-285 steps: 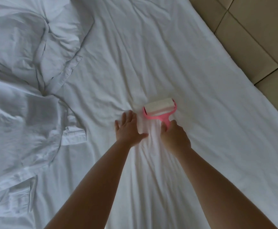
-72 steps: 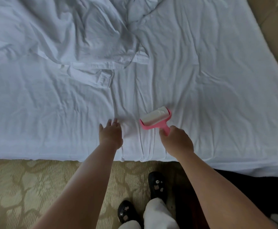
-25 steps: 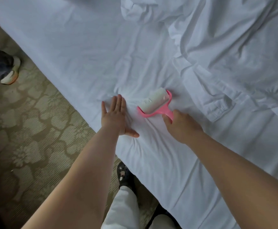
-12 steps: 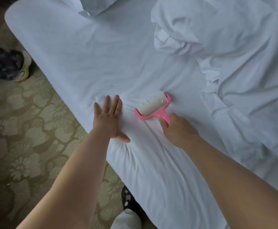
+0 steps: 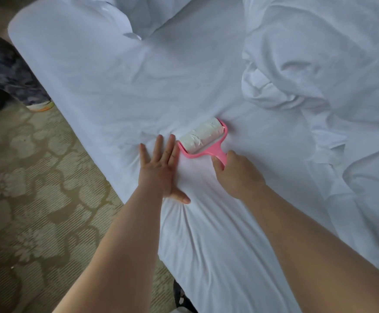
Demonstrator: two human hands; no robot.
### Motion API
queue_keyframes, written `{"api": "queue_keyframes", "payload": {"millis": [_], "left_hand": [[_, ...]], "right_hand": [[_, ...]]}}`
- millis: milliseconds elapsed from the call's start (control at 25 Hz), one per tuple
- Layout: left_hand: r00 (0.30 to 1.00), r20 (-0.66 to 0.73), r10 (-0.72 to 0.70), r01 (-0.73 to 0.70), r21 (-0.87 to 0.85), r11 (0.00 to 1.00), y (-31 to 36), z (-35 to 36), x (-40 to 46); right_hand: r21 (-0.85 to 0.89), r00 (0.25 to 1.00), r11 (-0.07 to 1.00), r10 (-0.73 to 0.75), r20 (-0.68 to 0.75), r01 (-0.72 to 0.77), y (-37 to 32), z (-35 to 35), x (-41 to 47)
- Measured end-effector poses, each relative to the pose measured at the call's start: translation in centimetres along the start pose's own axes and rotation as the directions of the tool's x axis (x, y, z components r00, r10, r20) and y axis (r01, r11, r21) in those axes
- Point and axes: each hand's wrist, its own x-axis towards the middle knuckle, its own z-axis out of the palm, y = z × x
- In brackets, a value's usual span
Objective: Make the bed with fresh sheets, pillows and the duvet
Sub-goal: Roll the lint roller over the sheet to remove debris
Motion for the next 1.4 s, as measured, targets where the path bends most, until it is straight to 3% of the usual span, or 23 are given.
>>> {"api": "queue_keyframes", "payload": {"millis": [240, 360, 480, 680, 840, 1080, 1400], "left_hand": [[0.999, -0.03, -0.02, 0.02, -0.007, 1.0, 0.1, -0.5, -0.6], [0.995, -0.031, -0.095, 0.093, -0.057, 0.994, 0.5, -0.5, -1.7], [0.982, 0.01, -0.188, 0.188, -0.144, 0.972, 1.8, 0.2, -4.3], [0.987, 0.018, -0.161, 0.159, -0.3, 0.941, 4.5, 2.2, -9.5], [0.971, 0.019, -0.24, 0.212, -0.54, 0.815, 5.8, 2.6, -12.9], [0.955, 0.063, -0.288, 0.278, -0.523, 0.806, 5.6, 6.0, -17.1], [0.962, 0.066, -0.265, 0.254, -0.567, 0.784, 2.2, 7.2, -15.2]], "right_hand": [[-0.008, 1.0, 1.0, 0.004, 0.018, -0.004, 0.1, -0.8, -1.0], [-0.005, 1.0, 1.0, 0.003, 0.02, -0.003, 1.3, -1.0, -2.8], [-0.001, 1.0, 1.0, 0.016, 0.022, -0.016, 3.4, -0.7, -5.6], [-0.01, 1.0, 1.0, 0.008, 0.011, -0.008, 6.1, -0.5, -11.3], [-0.042, 0.999, 0.998, -0.054, 0.004, 0.054, 6.8, -1.1, -14.8], [-0.167, 0.967, 0.958, -0.213, 0.138, 0.234, 8.2, 1.7, -20.6], [-0.158, 0.979, 0.979, -0.102, 0.177, 0.13, 5.5, 3.1, -18.0]]}}
